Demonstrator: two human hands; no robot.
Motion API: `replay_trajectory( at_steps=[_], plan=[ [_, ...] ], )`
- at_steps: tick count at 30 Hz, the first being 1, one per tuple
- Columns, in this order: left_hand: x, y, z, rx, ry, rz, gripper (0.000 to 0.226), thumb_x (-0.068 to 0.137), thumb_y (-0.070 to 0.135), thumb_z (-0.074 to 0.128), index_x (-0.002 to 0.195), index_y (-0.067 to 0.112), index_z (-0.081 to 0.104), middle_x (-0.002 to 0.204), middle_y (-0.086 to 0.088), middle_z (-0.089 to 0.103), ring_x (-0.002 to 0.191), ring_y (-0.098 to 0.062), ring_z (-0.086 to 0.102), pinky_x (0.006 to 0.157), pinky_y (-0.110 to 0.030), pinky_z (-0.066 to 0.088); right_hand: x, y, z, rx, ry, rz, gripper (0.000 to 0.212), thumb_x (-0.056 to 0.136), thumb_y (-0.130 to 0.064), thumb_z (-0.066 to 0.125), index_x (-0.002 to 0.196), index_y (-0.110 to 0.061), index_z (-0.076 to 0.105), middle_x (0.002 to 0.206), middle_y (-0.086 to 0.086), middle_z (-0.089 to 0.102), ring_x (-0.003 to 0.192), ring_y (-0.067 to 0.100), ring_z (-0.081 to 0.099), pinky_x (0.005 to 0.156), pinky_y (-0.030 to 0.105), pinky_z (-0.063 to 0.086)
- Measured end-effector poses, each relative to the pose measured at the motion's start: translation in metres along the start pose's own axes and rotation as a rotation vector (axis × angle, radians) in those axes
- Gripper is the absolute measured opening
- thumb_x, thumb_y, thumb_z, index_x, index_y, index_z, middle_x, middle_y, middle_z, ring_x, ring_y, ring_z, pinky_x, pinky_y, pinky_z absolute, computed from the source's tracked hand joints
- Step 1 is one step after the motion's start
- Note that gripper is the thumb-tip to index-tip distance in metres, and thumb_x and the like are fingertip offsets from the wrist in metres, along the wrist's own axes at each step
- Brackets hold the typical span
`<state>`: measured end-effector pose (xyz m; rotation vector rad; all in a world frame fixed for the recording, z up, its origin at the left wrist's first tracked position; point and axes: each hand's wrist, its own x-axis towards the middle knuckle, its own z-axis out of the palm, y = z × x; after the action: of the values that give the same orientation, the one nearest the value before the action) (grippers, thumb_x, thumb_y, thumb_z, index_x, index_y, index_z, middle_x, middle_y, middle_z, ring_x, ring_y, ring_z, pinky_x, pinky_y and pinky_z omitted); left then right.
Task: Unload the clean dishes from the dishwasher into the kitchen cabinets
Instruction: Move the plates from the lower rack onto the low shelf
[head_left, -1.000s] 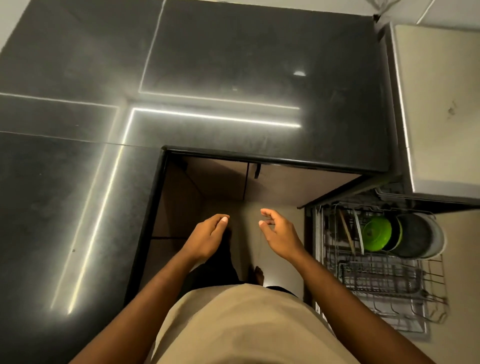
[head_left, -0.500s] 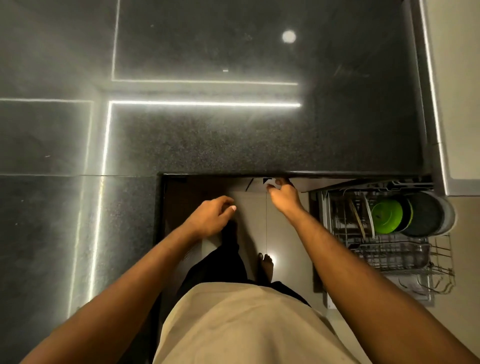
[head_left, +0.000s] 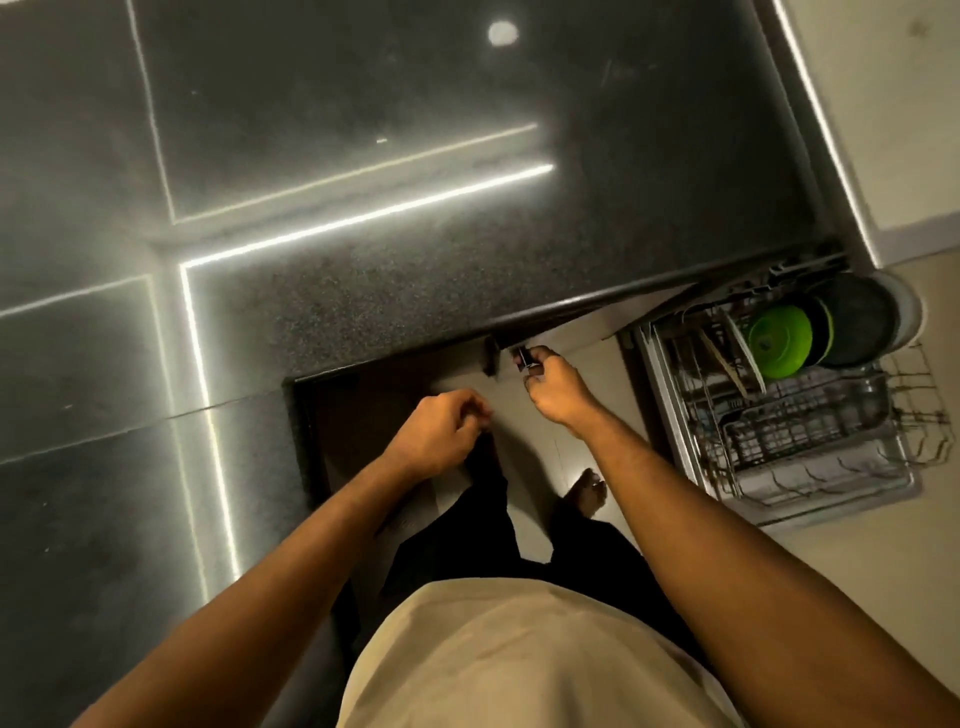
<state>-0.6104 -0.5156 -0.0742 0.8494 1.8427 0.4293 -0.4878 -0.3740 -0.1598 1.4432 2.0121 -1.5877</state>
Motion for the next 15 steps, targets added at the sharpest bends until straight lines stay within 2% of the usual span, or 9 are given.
replay_trajectory(
  at_steps=[2,5,7,9,11,13,15],
  plan=[
    [-0.001,0.01,0.006,0.01,0.009,0.023,0.025,0.096,0.004,0.046,0.11,0.014,0.064,0.102,0.001,0.069,0.092,-0.006,0.066,0.088,-0.028,0.055,-0.016,0.017,-0.001,0.016,-0.01,0.0,0.044,0.094,-0.005,0.05,0.138,-0.01,0.05,0.132,0.011,0.057,0.118,0.027,0.055,0.093,0.027,0.044],
    [-0.001,0.024,0.018,0.067,0.074,0.085,0.021,0.097,0.01,0.046,0.107,0.02,0.062,0.093,0.002,0.068,0.082,-0.009,0.066,0.077,-0.033,0.058,-0.04,0.045,-0.005,0.017,-0.036,0.001,0.044,0.095,-0.01,0.052,0.139,-0.009,0.048,0.136,0.013,0.054,0.122,0.027,0.054,0.098,0.029,0.043],
    [-0.001,0.035,0.034,0.114,0.106,0.129,0.022,0.098,0.015,0.046,0.114,0.022,0.059,0.096,0.003,0.065,0.078,-0.009,0.064,0.071,-0.034,0.057,-0.055,0.067,-0.012,0.0,-0.058,-0.001,0.043,0.095,-0.015,0.055,0.137,-0.011,0.05,0.134,0.011,0.055,0.121,0.026,0.054,0.098,0.03,0.043],
    [0.001,0.044,0.052,0.223,0.103,0.215,0.031,0.099,0.019,0.046,0.129,0.023,0.051,0.114,0.002,0.058,0.091,-0.007,0.059,0.077,-0.029,0.056,-0.07,0.086,-0.019,0.02,-0.075,0.004,0.04,0.095,-0.022,0.056,0.135,-0.014,0.052,0.132,0.007,0.057,0.117,0.023,0.056,0.093,0.026,0.043],
    [0.006,0.054,0.075,0.431,0.073,0.347,0.044,0.099,0.02,0.048,0.142,0.023,0.042,0.135,-0.001,0.045,0.114,-0.012,0.051,0.091,-0.029,0.052,-0.085,0.104,-0.027,0.071,-0.071,0.007,0.039,0.095,-0.023,0.057,0.133,-0.016,0.054,0.133,0.003,0.056,0.115,0.019,0.057,0.09,0.021,0.041],
    [0.012,0.062,0.097,0.608,0.033,0.452,0.049,0.097,0.02,0.055,0.144,0.024,0.042,0.145,-0.004,0.037,0.126,-0.02,0.046,0.101,-0.034,0.048,-0.099,0.119,-0.033,0.105,-0.051,-0.002,0.038,0.094,-0.02,0.059,0.132,-0.016,0.055,0.132,0.001,0.055,0.113,0.018,0.056,0.089,0.02,0.04],
    [0.016,0.078,0.116,0.734,-0.028,0.499,0.044,0.094,0.023,0.06,0.137,0.026,0.05,0.144,-0.005,0.035,0.123,-0.023,0.049,0.1,-0.037,0.05,-0.113,0.135,-0.041,0.129,-0.023,-0.001,0.039,0.093,-0.019,0.06,0.131,-0.02,0.055,0.132,-0.001,0.055,0.113,0.019,0.056,0.093,0.024,0.043]
  ],
)
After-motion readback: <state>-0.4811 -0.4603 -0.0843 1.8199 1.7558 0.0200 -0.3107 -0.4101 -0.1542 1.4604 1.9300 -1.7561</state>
